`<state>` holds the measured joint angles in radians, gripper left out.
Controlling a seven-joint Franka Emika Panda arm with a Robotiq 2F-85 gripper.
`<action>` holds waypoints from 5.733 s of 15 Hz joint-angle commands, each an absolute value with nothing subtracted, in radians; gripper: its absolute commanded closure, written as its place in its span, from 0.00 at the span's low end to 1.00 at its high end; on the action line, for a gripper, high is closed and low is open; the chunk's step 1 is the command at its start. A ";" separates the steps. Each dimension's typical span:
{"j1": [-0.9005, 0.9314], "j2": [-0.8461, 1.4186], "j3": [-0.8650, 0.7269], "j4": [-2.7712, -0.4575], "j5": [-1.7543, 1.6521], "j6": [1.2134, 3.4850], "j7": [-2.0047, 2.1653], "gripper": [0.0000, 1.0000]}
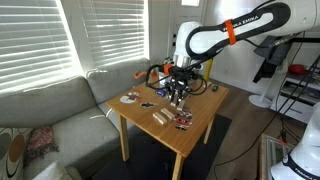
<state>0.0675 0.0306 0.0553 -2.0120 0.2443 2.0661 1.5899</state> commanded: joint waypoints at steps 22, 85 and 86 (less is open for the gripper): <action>0.130 0.185 0.093 -1.857 0.280 2.076 1.801 0.93; 0.123 0.123 0.077 -1.898 0.267 2.091 1.783 0.00; 0.119 0.107 0.073 -1.910 0.262 2.091 1.760 0.00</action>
